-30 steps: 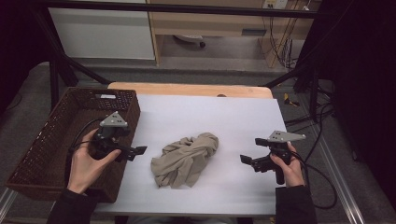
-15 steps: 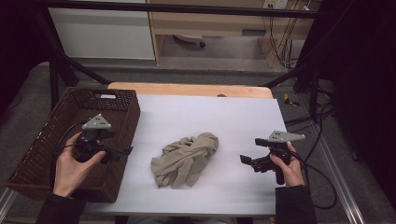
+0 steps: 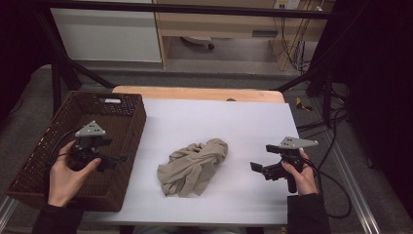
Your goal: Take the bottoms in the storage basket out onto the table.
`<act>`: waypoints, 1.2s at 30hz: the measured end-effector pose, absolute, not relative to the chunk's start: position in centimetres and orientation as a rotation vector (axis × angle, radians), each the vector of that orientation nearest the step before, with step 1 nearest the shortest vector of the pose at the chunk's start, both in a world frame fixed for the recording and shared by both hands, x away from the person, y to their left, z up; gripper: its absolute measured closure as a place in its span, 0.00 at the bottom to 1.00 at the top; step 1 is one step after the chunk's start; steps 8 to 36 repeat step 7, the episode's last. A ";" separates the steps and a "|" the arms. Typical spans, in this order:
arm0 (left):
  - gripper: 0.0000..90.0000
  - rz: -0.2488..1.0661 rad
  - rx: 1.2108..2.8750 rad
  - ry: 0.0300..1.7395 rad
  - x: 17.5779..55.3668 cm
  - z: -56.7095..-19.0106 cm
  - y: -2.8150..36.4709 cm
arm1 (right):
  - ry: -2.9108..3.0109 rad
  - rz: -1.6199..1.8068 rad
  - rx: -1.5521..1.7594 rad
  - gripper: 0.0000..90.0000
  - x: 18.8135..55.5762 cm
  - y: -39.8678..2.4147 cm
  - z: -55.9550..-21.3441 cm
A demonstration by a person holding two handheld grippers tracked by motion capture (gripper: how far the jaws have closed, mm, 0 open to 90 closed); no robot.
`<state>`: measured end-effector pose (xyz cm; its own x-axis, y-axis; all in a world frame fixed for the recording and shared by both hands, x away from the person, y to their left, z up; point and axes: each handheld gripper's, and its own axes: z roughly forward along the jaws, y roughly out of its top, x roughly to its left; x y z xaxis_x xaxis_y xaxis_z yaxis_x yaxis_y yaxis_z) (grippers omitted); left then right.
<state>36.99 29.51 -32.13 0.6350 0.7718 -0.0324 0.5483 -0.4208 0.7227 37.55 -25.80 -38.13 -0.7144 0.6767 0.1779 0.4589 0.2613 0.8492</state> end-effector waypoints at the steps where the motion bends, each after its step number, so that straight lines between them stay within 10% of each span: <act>1: 0.13 0.396 2.134 1.030 37.0 -32.2 29.6 | 2.310 1.435 1.061 0.01 37.5 -25.8 -38.1; 36: 0.13 0.402 2.126 1.046 37.1 -32.5 30.1 | 2.311 1.434 1.059 0.01 37.6 -25.8 -38.2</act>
